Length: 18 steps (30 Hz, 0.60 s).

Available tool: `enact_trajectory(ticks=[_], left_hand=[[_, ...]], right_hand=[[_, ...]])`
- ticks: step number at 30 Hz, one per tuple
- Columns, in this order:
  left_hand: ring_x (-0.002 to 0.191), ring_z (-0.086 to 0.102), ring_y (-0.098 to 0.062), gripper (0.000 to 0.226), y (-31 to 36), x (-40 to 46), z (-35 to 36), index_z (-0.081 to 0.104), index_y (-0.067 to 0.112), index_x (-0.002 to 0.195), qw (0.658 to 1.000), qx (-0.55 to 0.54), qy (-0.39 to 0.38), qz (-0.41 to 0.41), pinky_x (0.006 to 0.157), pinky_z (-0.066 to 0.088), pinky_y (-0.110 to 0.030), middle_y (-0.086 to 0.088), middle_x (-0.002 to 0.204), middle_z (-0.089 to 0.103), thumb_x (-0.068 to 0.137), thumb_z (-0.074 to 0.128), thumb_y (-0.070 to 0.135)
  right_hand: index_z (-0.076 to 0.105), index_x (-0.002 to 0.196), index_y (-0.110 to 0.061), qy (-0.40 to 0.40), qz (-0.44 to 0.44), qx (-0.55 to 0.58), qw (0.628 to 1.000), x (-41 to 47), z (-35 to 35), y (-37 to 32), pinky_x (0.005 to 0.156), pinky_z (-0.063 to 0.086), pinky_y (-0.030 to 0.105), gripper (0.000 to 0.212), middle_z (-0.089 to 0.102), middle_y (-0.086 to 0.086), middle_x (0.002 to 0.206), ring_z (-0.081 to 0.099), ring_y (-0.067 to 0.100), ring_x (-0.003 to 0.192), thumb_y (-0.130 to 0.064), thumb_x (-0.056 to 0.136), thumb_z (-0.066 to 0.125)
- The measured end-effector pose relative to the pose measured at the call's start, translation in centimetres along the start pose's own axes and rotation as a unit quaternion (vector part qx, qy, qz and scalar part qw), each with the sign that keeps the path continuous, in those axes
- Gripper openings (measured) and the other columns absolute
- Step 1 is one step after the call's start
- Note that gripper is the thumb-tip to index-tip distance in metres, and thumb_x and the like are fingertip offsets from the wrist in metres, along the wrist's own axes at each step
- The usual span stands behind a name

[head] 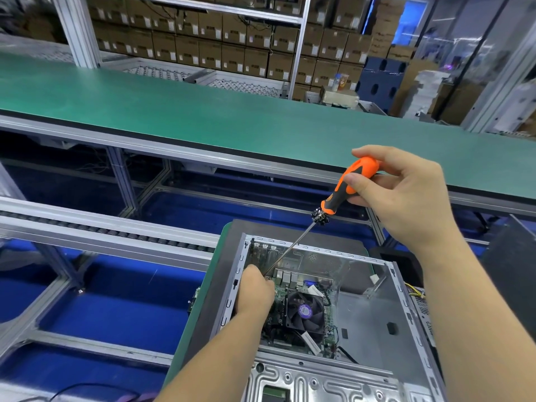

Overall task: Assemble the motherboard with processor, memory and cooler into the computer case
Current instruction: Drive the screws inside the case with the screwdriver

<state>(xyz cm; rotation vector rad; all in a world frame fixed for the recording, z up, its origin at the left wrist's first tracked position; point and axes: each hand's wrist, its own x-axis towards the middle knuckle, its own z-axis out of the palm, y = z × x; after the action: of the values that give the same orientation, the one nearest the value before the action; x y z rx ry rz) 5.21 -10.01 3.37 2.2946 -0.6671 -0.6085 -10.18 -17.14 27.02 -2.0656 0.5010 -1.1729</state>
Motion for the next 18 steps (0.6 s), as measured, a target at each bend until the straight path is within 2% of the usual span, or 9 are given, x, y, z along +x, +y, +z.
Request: enact_trajectory(ticks=[3, 6, 10, 12, 13, 15, 17, 18], left_hand=[[0.048, 0.038, -0.016, 0.031, -0.2, 0.0, 0.1, 0.040, 0.014, 0.065, 0.999, 0.023, -0.032, -0.025, 0.045, 0.030, -0.021, 0.000, 0.058, 0.043, 0.091, 0.058, 0.011], [0.059, 0.052, -0.018, 0.025, -0.1, -0.1, 0.2, 0.047, 0.013, 0.068, 0.991, 0.113, -0.070, -0.002, 0.051, 0.039, -0.024, -0.001, 0.069, 0.055, 0.091, 0.055, 0.010], [0.079, 0.063, -0.023, 0.010, 0.1, -0.4, 0.5, 0.057, 0.012, 0.084, 0.954, 0.251, -0.151, 0.054, 0.067, 0.049, -0.031, -0.004, 0.087, 0.065, 0.091, 0.050, 0.012], [0.092, 0.066, -0.026, 0.015, 0.0, -0.5, 0.8, 0.061, 0.009, 0.098, 0.932, 0.297, -0.192, 0.072, 0.075, 0.051, -0.035, -0.008, 0.102, 0.067, 0.090, 0.049, 0.009], [0.096, 0.066, -0.028, 0.022, 0.0, -0.5, 0.9, 0.062, 0.008, 0.107, 0.922, 0.320, -0.202, 0.080, 0.078, 0.052, -0.037, -0.012, 0.114, 0.065, 0.090, 0.048, 0.009], [0.104, 0.064, -0.031, 0.036, -0.1, -0.5, 1.2, 0.057, 0.005, 0.125, 0.907, 0.354, -0.208, 0.095, 0.082, 0.053, -0.041, -0.020, 0.143, 0.048, 0.091, 0.047, 0.010], [0.111, 0.062, -0.035, 0.043, -0.1, -0.4, 1.3, 0.050, 0.004, 0.136, 0.900, 0.366, -0.213, 0.106, 0.087, 0.054, -0.043, -0.023, 0.156, 0.029, 0.094, 0.047, 0.015], [0.113, 0.061, -0.036, 0.044, -0.1, -0.4, 1.3, 0.048, 0.004, 0.137, 0.899, 0.365, -0.216, 0.108, 0.089, 0.054, -0.044, -0.023, 0.158, 0.025, 0.096, 0.047, 0.018]], right_hand=[[0.069, 0.103, -0.035, 0.004, 0.003, 0.001, 1.000, 0.1, 0.3, 0.2, 0.069, 0.063, 0.030, 0.036, 0.072, 0.002, 0.092, 0.076, 0.020, 0.081, -0.005, 0.085, 0.078], [0.069, 0.105, -0.031, 0.006, 0.007, -0.002, 1.000, 0.3, 0.7, 0.7, 0.068, 0.063, 0.028, 0.033, 0.073, 0.002, 0.092, 0.076, 0.018, 0.080, -0.005, 0.085, 0.078], [0.070, 0.107, -0.024, 0.008, 0.018, -0.011, 1.000, 0.6, 1.5, 1.6, 0.068, 0.063, 0.028, 0.030, 0.072, -0.002, 0.089, 0.076, 0.019, 0.078, -0.005, 0.085, 0.078], [0.071, 0.108, -0.022, 0.006, 0.025, -0.013, 1.000, 0.8, 1.9, 2.1, 0.068, 0.063, 0.028, 0.030, 0.072, -0.003, 0.088, 0.075, 0.018, 0.079, -0.005, 0.085, 0.078], [0.071, 0.108, -0.022, 0.005, 0.028, -0.014, 0.999, 0.9, 2.1, 2.4, 0.068, 0.063, 0.028, 0.029, 0.072, -0.004, 0.088, 0.075, 0.018, 0.079, -0.005, 0.085, 0.078], [0.071, 0.109, -0.021, 0.004, 0.032, -0.021, 0.999, 1.0, 2.6, 2.9, 0.069, 0.063, 0.029, 0.029, 0.072, -0.005, 0.087, 0.075, 0.019, 0.079, -0.006, 0.085, 0.078], [0.071, 0.109, -0.021, 0.003, 0.036, -0.028, 0.999, 1.2, 3.1, 3.4, 0.071, 0.063, 0.032, 0.029, 0.072, -0.004, 0.088, 0.075, 0.021, 0.078, -0.006, 0.085, 0.078], [0.071, 0.109, -0.021, 0.002, 0.038, -0.032, 0.999, 1.3, 3.4, 3.7, 0.072, 0.063, 0.034, 0.029, 0.072, -0.003, 0.088, 0.074, 0.022, 0.078, -0.007, 0.085, 0.079]])
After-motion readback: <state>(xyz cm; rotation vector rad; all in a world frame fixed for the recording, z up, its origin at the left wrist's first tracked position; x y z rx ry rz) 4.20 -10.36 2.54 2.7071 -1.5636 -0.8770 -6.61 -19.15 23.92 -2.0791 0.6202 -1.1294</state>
